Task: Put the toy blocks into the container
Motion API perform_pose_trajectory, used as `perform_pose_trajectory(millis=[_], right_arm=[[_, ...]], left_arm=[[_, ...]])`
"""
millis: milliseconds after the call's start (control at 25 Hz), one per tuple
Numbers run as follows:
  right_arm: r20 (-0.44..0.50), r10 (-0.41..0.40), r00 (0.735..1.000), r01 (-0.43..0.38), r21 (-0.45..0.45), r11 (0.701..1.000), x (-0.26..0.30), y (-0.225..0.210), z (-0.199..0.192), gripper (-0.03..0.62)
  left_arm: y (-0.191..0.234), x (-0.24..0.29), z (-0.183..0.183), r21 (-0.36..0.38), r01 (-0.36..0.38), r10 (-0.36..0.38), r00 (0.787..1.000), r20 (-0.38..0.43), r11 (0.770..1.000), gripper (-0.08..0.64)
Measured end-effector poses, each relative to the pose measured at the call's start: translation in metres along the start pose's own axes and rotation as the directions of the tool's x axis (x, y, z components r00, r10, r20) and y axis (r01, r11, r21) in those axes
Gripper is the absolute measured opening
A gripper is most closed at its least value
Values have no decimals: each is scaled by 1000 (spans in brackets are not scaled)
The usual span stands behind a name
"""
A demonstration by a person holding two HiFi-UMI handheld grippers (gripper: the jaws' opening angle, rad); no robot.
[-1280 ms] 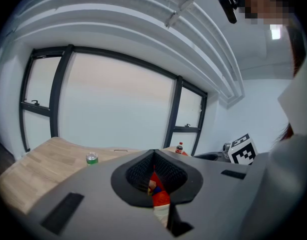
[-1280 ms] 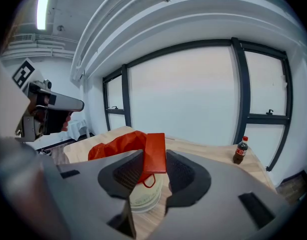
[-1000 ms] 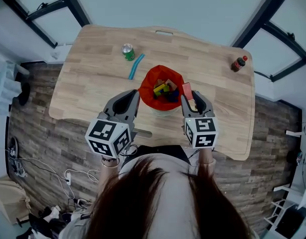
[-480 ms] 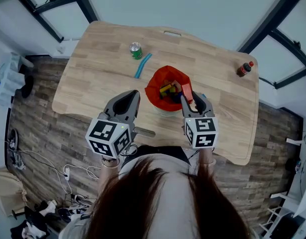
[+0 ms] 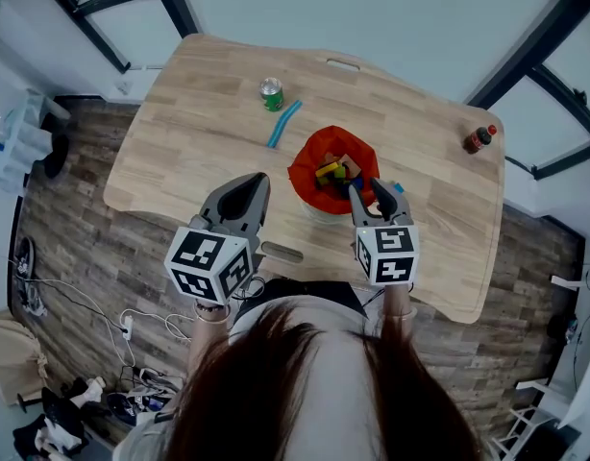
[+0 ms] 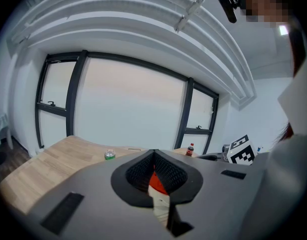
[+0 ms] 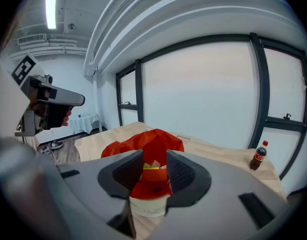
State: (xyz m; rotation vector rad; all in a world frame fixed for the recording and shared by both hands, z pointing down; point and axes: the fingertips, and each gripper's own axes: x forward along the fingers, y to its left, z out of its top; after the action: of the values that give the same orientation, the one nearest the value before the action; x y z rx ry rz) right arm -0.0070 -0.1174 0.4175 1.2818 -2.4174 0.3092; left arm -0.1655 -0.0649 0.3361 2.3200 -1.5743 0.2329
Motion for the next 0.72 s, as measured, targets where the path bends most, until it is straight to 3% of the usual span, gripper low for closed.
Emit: perform_pose_trajectory(millis=[720], right_arm=[[-30,-6,1000,5,-34,999,12,4,-5,144]], left_arm=[[6,2,0,-6,-3,3,1000,2,1000,9]])
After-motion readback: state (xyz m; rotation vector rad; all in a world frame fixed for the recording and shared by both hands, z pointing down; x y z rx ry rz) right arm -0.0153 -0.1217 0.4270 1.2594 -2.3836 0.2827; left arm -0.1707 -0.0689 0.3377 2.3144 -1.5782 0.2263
